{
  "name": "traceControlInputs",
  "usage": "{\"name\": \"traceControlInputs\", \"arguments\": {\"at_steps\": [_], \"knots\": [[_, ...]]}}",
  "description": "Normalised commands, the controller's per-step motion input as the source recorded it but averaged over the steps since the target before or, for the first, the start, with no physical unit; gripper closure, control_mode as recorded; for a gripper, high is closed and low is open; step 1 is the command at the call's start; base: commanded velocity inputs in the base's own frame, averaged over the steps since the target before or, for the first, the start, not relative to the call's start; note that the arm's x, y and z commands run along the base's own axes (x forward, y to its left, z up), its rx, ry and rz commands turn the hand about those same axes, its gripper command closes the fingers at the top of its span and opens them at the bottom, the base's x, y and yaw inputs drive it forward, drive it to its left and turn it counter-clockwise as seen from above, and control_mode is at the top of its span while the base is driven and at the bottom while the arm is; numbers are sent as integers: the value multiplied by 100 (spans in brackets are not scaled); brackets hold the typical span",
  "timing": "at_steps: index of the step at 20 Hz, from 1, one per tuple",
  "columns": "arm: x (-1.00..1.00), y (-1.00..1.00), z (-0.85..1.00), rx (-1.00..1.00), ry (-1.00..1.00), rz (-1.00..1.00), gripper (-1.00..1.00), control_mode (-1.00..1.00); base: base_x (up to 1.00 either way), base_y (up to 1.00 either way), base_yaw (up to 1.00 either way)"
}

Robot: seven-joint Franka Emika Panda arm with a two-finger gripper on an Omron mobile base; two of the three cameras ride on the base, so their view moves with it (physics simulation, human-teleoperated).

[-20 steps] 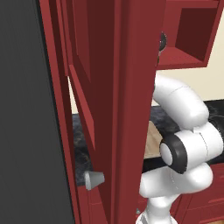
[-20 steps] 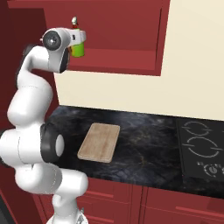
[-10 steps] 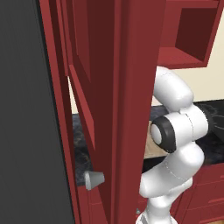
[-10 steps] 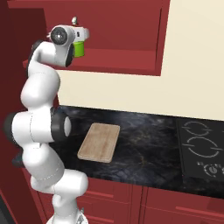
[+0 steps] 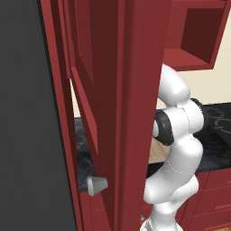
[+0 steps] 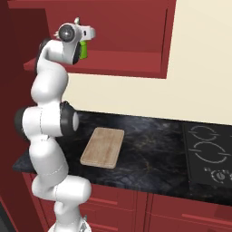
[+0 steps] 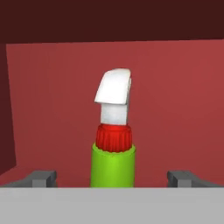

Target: Grab the spray bottle from the cabinet, then place it next to the cutting board for sanitizing. Then grab the dish brush from the countertop next to the sink and place it next to the cutting board.

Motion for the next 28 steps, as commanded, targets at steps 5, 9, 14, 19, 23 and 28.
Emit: {"name": "traceControlInputs", "arguments": {"at_steps": [5,9,14,19,23,28], "knots": [[37,9,0,0,4,0,100,-100,0,0,0],[6,9,0,0,0,0,100,-100,0,0,0],[-24,2,0,0,0,-1,100,-100,0,0,0],[-43,0,0,0,-5,0,100,-100,0,0,0],[-55,0,0,0,-8,-1,100,-100,0,0,0],[-77,0,-17,4,-6,-1,100,-100,0,0,0]]}}
